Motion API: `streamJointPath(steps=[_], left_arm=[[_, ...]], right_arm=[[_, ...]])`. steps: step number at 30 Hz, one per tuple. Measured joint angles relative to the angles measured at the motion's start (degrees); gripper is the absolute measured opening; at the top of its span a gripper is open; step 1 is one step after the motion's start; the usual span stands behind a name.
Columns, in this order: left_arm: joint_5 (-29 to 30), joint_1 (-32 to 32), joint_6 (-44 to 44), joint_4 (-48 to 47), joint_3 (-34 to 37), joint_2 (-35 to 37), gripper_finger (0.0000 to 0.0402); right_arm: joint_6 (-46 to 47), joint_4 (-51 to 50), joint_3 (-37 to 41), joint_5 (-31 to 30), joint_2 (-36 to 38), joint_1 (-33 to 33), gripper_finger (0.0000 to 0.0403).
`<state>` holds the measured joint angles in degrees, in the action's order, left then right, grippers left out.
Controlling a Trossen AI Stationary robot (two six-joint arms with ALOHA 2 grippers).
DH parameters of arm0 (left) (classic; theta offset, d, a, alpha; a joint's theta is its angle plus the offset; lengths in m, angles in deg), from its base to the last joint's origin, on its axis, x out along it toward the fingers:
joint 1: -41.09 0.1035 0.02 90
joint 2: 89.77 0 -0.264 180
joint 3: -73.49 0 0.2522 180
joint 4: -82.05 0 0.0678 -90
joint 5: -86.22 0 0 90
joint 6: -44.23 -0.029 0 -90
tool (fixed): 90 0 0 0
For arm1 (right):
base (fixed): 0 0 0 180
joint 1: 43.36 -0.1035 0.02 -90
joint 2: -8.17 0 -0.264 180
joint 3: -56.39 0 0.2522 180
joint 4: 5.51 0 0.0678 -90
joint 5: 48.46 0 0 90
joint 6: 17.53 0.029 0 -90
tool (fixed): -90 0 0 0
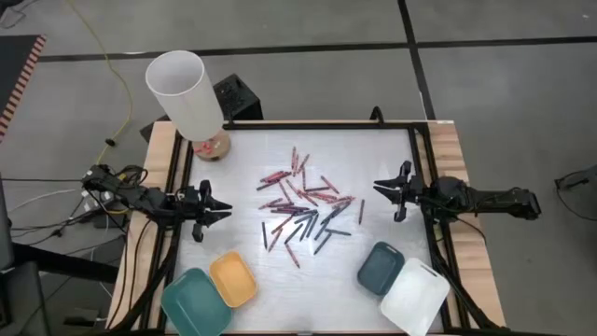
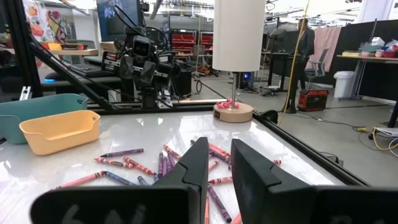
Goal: Sort crayons
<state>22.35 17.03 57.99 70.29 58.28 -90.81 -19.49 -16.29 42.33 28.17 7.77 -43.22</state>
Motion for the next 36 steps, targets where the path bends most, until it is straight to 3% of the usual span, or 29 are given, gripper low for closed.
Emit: streamJointPath(steps=[36], left_arm=[[1.29, 0.00, -0.63, 0.00, 0.00, 0.00, 0.0085]], right_arm=[[0.00, 0.02, 0.00, 0.00, 0.00, -0.02, 0.0079]])
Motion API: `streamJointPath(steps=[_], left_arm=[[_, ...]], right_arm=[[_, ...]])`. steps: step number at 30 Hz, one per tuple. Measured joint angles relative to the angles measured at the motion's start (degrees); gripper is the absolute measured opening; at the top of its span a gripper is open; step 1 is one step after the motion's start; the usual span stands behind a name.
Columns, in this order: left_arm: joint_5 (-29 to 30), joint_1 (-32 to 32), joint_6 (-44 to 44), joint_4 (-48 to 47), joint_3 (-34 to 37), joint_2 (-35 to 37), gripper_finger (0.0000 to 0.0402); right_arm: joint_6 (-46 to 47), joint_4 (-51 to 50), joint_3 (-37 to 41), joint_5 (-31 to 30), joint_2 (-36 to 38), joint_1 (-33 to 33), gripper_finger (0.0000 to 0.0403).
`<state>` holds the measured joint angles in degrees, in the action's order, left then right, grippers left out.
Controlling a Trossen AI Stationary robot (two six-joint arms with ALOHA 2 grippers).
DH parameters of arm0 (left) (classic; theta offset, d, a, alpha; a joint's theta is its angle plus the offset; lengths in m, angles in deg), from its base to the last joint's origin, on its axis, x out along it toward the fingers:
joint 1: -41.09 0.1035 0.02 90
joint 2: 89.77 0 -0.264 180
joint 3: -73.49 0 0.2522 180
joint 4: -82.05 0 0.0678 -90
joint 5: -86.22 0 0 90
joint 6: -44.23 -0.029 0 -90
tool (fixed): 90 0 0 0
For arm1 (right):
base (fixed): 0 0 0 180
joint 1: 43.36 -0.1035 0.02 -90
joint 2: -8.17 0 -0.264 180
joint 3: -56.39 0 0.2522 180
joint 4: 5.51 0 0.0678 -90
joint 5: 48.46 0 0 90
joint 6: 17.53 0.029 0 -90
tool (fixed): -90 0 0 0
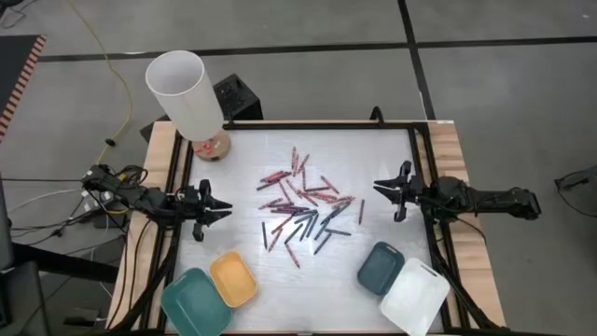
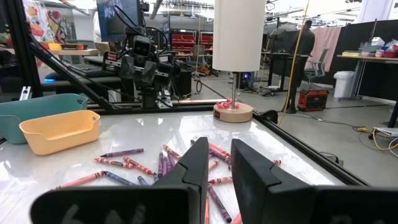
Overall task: Sort crayons
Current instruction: Put the purple crayon into the white bin
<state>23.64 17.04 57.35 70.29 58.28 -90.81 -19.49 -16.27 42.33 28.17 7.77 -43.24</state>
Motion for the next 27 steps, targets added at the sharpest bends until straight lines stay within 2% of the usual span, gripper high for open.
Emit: streamJointPath(steps=[3, 7, 11, 16, 21, 27], left_arm=[[0.09, 0.00, 0.00, 0.00, 0.00, 0.00, 0.0085], [0.10, -0.02, -0.02, 0.00, 0.00, 0.00, 0.0085], [0.11, -0.01, 0.44, 0.00, 0.00, 0.00, 0.0085], [0.82, 0.00, 0.96, 0.02, 0.01, 0.00, 0.0085], [0.34, -0.02, 1.01, 0.02, 0.00, 0.00, 0.0085], [3.61, 0.00, 3.60, 0.40, 0.02, 0.00, 0.0085]], right_arm=[[1.78, 0.04, 0.02, 0.00, 0.00, 0.00, 0.0079], [11.49, 1.45, 0.01, -0.04, -0.01, -0.03, 0.0079], [20.85, 10.46, 0.03, -0.08, 0.00, 0.00, 0.0079], [27.85, 19.54, 0.02, -0.07, 0.00, 0.00, 0.0079], [27.90, 20.31, -0.24, -0.07, -0.02, 0.00, 0.0079], [25.64, 19.25, -0.28, -0.05, -0.01, 0.03, 0.0079]])
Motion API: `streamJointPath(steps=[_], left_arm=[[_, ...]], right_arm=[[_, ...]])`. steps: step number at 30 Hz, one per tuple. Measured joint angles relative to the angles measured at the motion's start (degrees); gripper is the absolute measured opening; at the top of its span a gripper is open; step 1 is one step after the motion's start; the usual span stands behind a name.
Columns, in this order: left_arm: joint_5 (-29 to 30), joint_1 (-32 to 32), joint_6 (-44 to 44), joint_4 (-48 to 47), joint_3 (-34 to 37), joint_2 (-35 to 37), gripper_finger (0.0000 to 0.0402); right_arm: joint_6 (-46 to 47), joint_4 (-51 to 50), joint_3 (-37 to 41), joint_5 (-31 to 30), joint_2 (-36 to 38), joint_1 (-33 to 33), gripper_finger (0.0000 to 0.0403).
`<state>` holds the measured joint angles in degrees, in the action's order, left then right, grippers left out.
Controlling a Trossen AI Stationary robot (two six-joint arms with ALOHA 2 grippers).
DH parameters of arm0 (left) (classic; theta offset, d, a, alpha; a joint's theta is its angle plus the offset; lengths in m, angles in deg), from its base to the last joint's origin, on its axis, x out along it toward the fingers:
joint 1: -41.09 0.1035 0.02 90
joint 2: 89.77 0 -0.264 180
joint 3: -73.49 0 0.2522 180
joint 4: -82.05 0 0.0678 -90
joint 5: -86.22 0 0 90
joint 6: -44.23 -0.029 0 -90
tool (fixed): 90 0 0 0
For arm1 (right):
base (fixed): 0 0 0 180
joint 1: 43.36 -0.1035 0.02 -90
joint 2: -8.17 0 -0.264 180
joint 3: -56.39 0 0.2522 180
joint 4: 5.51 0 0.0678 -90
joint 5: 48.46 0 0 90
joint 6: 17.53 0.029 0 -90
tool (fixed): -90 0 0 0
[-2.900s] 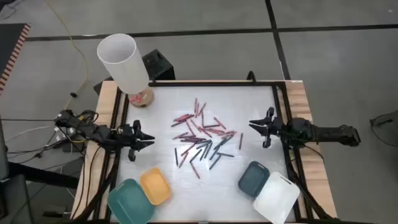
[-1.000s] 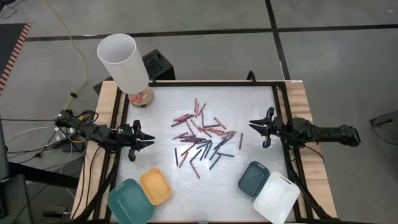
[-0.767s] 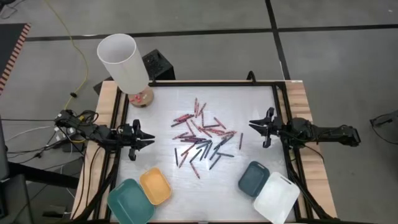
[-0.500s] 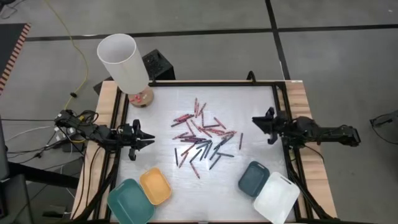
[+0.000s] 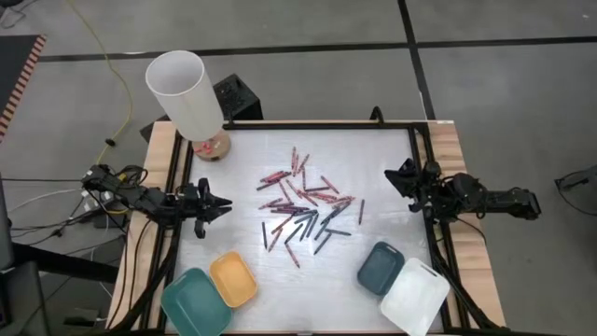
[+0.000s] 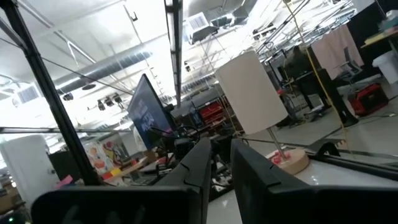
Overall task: Sort crayons
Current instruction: Put the purple crayon into the white bin
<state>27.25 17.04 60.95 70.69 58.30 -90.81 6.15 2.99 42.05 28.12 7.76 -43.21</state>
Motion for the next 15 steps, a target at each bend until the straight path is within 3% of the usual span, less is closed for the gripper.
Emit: streamJointPath(steps=[7, 15], left_arm=[[0.88, 0.00, 2.51, 2.56, 0.02, 0.00, 0.0085], [0.98, 0.00, 1.90, 1.72, 0.02, 0.00, 0.0085]], right_arm=[[-0.16, 1.40, -0.04, -0.44, 0.10, 0.01, 0.0079], [11.67, 1.63, -0.09, -1.98, -0.06, -0.55, 0.0079]])
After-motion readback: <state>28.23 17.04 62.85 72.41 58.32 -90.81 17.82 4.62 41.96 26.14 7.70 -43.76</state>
